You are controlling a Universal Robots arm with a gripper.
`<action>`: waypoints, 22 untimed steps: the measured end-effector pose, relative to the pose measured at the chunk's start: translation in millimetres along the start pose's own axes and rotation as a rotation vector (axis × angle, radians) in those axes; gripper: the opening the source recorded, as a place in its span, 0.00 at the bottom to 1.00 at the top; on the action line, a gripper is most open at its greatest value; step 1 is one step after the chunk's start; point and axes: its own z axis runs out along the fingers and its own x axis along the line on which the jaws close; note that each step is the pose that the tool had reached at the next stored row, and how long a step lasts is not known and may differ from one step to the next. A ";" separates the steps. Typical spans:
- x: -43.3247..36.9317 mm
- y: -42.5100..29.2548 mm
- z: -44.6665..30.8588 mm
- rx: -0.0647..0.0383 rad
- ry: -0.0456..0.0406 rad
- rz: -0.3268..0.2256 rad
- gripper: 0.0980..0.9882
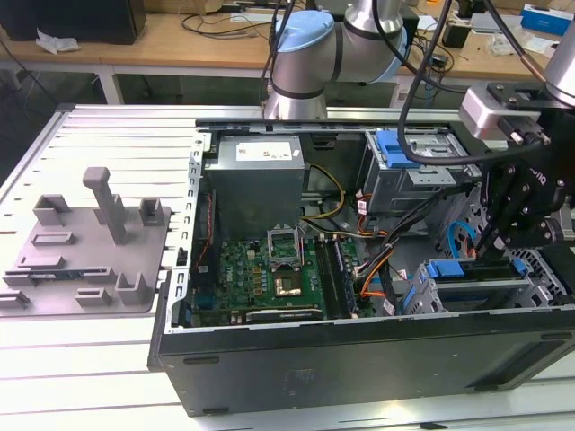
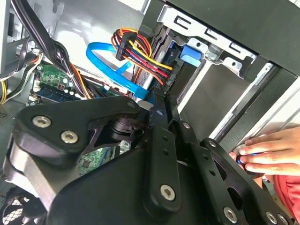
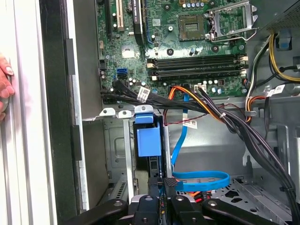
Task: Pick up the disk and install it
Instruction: 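Insert the second disk wire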
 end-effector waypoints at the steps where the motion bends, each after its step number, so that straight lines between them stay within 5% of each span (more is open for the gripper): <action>1: 0.0 0.0 0.2 0.000 -0.0001 0.000 0.07; 22: 0.6 -1.1 9.8 0.000 0.0002 -0.001 0.07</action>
